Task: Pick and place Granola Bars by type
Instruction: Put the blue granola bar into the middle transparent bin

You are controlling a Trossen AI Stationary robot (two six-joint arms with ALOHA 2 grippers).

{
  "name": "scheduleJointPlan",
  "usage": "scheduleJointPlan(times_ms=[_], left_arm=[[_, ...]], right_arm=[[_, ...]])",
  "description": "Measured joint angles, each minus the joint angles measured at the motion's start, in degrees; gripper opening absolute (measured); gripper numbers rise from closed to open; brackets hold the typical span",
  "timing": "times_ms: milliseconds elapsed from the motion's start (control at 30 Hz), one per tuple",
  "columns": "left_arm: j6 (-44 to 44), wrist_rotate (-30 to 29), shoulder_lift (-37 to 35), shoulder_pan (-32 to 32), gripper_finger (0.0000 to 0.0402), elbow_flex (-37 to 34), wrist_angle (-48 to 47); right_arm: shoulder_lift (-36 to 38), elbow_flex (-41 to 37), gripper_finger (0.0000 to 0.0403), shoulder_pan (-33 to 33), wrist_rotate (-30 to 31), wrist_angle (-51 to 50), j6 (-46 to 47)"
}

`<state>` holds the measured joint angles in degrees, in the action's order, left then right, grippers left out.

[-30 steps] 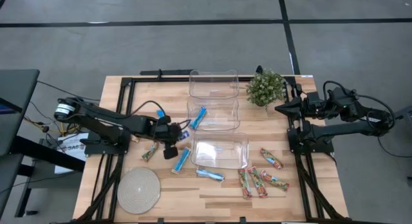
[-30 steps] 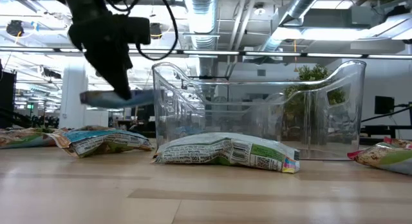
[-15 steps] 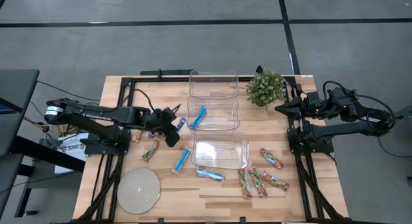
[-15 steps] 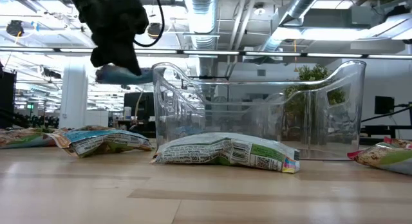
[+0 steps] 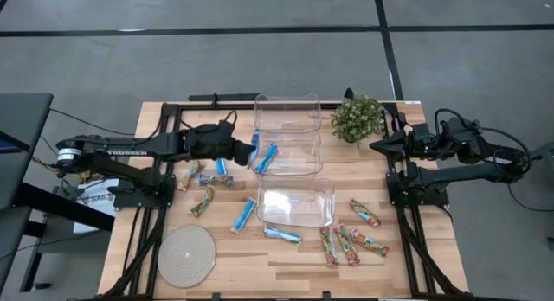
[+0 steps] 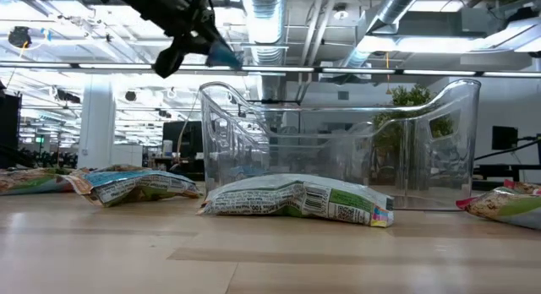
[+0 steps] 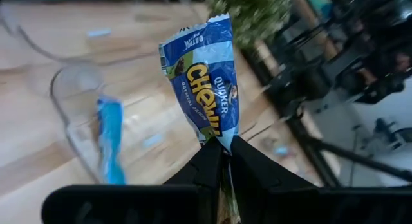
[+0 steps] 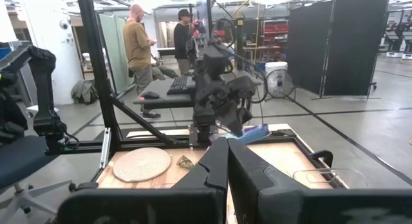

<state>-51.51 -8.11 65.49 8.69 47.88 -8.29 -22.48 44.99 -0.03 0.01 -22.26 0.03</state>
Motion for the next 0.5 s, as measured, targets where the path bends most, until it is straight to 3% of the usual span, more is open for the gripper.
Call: scheduleJointPlan(times_ms=[500], left_arm=[[-0.06,-0.14,0.04,1.09,0.0022,0.0,1.7]], right_arm=[[0.0,0.0,0.0,0.01,0.0,0.0,-0.02]])
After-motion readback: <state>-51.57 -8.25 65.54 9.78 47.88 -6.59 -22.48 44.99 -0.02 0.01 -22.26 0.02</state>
